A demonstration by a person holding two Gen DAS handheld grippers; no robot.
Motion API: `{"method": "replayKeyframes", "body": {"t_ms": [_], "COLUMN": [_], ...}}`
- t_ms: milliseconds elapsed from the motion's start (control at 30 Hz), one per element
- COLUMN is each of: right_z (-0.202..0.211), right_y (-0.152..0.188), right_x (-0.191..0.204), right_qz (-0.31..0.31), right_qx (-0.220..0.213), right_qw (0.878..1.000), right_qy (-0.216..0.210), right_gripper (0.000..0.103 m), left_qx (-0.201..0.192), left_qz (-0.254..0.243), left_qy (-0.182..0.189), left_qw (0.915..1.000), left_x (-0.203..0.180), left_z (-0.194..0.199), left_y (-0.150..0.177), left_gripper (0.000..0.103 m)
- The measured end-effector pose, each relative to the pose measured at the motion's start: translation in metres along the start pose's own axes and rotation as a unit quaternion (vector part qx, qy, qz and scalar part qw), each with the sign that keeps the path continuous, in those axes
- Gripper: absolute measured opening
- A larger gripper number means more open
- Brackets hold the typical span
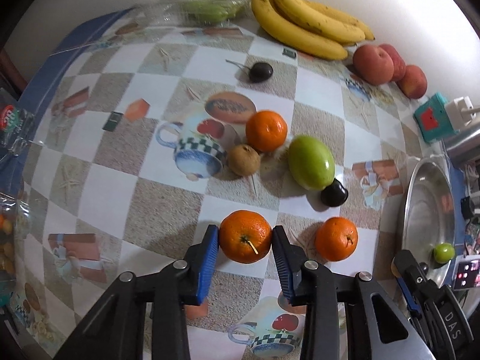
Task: Organize fruits
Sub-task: 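Carry the kiwi and orange over the steel basin and release both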
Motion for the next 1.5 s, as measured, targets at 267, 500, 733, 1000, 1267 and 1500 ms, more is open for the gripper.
{"method": "replayKeyframes", "body": {"t_ms": [267, 500, 733, 1000, 1267, 1500], "right_z": [0.006, 0.011, 0.016, 0.016, 0.024, 0.023], "right_y": [-0.004, -0.010, -0.019, -0.038, -0.064, -0.077], "right_x": [0.003, 0.003, -0.001, -0.023, -0.055, -0.069], "right_qz": [0.007, 0.014, 0.019, 0.019, -0.012, -0.016], "right_qx": [-0.002, -0.013, -0.028, -0.050, -0.070, -0.071], "right_qw": [1.000, 1.000, 0.999, 0.998, 0.996, 0.996], "right_qy": [-0.009, -0.010, 0.000, 0.043, 0.058, 0.058], "right_gripper": [0.025, 0.025, 0.025, 0.025, 0.025, 0.025], "left_qx": [-0.029, -0.044, -0.060, -0.081, -0.096, -0.111], "left_qz": [0.005, 0.002, -0.027, -0.069, -0.130, -0.186], "left_qy": [-0.005, 0.000, 0.001, 0.032, 0.062, 0.085], "left_qw": [0.9996, 0.9990, 0.9978, 0.9939, 0.9849, 0.9726], "left_x": [0.001, -0.006, -0.029, -0.069, -0.119, -0.163], "left_z": [0.021, 0.027, 0.036, 0.043, 0.042, 0.040], "left_y": [-0.013, -0.015, -0.017, -0.021, -0.020, -0.018], "left_gripper": [0.039, 0.039, 0.039, 0.039, 0.039, 0.039]}}
Point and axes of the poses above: each gripper's, at about its wrist camera, not at the fingertips, and z roughly against the way its jaws point, x to its left, y to its underside, the point moved 7 cm from there along -z, roughly the way its jaws point, and after that the axes turned 8 degrees about -z, right-handed, at the moved point
